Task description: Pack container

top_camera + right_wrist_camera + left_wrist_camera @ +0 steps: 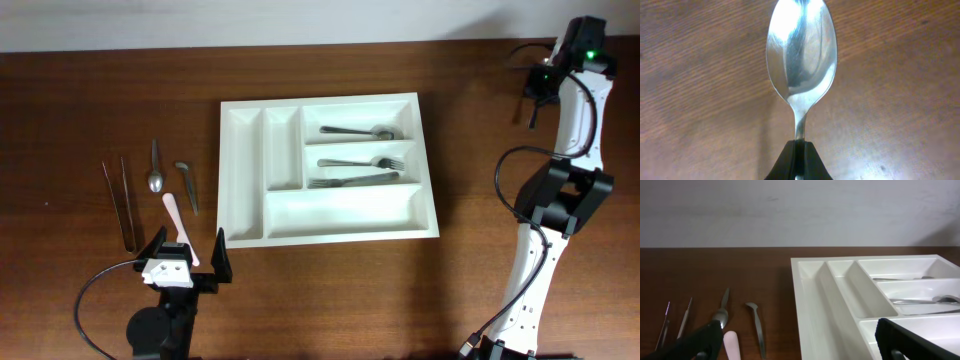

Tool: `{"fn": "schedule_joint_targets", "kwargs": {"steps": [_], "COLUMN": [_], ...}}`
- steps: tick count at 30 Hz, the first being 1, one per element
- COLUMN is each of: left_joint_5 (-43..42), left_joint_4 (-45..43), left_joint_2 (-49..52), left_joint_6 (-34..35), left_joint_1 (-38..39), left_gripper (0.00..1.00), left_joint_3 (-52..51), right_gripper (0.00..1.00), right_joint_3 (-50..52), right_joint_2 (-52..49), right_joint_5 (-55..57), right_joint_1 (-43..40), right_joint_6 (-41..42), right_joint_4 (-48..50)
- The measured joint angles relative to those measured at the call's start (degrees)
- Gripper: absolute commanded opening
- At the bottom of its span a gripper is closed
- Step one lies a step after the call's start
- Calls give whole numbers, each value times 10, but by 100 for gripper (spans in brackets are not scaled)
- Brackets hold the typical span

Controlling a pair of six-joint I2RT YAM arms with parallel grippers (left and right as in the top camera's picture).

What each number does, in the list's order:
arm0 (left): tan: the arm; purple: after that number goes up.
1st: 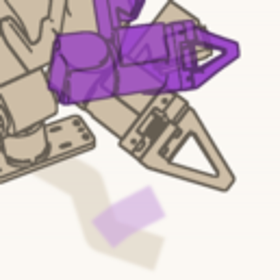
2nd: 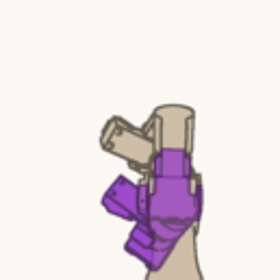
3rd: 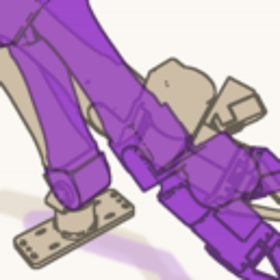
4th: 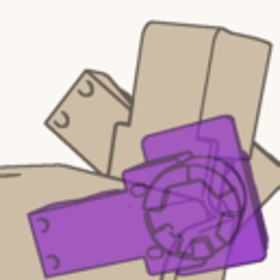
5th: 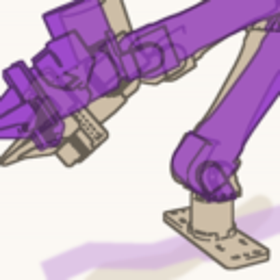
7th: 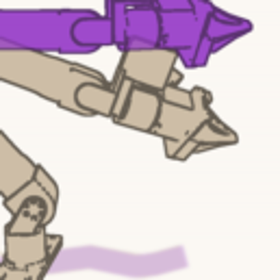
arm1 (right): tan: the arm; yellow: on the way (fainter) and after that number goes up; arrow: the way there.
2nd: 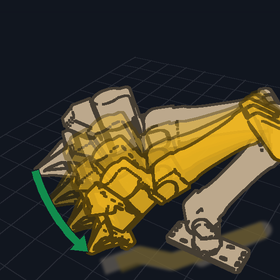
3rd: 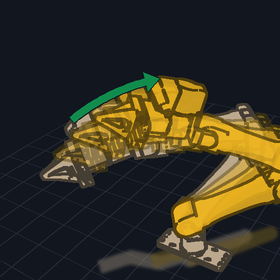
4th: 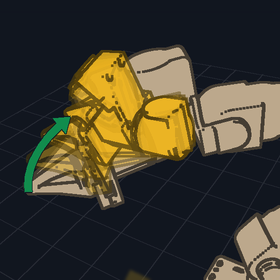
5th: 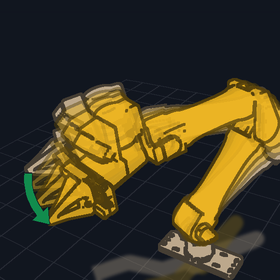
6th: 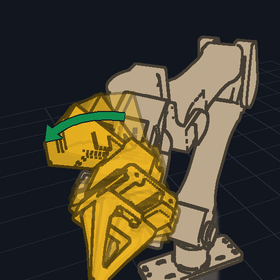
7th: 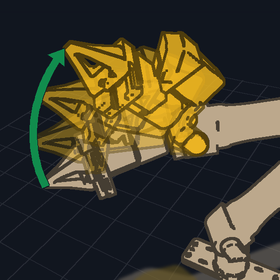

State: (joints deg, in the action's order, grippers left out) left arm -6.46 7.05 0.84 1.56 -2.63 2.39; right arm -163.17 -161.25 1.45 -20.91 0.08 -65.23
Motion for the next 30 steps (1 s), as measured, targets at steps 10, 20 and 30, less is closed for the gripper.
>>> {"fn": "schedule_joint_targets", "kwargs": {"steps": [10, 20, 30], "left_joint_5": [0, 0, 0], "left_joint_4": [0, 0, 0], "left_joint_2": [0, 0, 0], "left_joint_6": [0, 0, 0], "left_joint_1": [0, 0, 0], "left_gripper": [99, 99, 99], "left_joint_3": [0, 0, 0], "right_gripper": [4, 4, 4], "right_joint_3": [-14, -36, -38], "right_joint_2": [0, 6, 62], "right_joint_5": [2, -59, -126], "right_joint_1": [11, 108, 200], "right_joint_6": [-28, -100, -179], "right_joint_4": [-72, -84, -124]}}
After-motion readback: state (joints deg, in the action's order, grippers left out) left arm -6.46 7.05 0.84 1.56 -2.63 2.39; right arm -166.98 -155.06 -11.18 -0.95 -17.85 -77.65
